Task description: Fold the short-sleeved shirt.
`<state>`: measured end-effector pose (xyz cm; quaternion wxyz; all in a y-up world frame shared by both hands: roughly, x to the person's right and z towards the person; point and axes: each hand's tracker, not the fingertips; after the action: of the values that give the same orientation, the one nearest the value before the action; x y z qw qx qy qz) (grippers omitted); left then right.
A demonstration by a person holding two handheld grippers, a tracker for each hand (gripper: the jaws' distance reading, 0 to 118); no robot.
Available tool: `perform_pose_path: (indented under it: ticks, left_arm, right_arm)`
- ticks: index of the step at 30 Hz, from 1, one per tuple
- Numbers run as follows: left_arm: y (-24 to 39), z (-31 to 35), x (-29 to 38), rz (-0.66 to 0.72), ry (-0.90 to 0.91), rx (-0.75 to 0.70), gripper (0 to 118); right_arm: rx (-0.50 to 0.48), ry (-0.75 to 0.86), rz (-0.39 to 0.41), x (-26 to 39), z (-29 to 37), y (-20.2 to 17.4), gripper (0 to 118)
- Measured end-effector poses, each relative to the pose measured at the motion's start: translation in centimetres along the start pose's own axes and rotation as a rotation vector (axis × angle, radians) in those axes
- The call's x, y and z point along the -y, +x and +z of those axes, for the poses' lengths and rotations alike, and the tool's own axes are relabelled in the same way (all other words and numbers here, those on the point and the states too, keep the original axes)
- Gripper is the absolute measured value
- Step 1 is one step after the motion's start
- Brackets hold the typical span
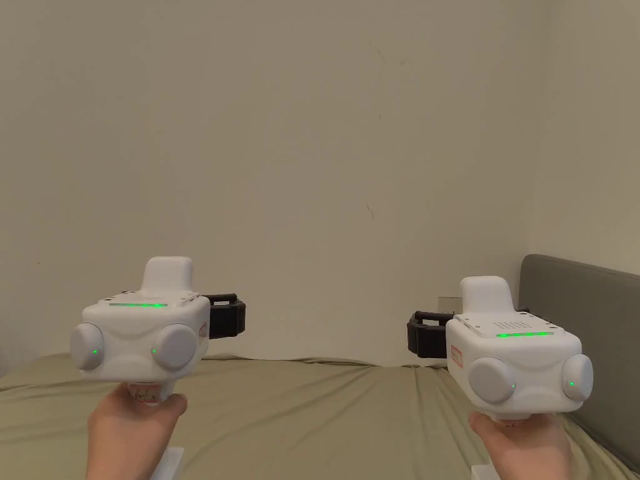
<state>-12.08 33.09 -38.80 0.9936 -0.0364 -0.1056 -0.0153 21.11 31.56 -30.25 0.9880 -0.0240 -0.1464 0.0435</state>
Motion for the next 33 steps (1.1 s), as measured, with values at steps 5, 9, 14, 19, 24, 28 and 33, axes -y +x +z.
perform_pose_path:
  ticks: [5, 9, 14, 19, 24, 28, 33]
  left_arm:
    - [0.9, 1.6, 0.2, 0.019, 0.064, 0.085, 0]
    - [1.3, 0.7, 0.4, 0.048, 0.028, 0.106, 0]
    - [2.2, 0.3, 1.0, -0.047, 0.017, 0.063, 0]
    - [-1.6, 0.9, 2.1, -0.023, -0.015, 0.020, 0]
    - [-12.3, 6.0, 4.8, -0.018, -0.089, -0.223, 0]
    - [-21.5, 12.3, 7.1, -0.048, -0.161, -0.449, 0]
    - [-29.1, 17.4, 9.6, -0.011, -0.210, -0.591, 0]
  right_arm:
    - [0.070, 0.016, -0.006, 0.9, 0.6, -0.4, 3]
    - [0.060, -0.012, 0.037, 2.4, 0.7, -0.3, 3]
    - [-0.025, -0.053, 0.027, 3.4, 0.7, 0.0, 3]
    - [-0.080, -0.049, -0.009, 3.2, -0.1, -2.1, 3]
    - [-0.303, -0.075, 0.006, 3.3, -0.9, -12.4, 3]
    - [-0.498, -0.068, -0.032, 3.3, -0.1, -23.1, 3]
    - [-0.683, -0.104, -0.034, 3.6, 2.2, -33.2, 3]
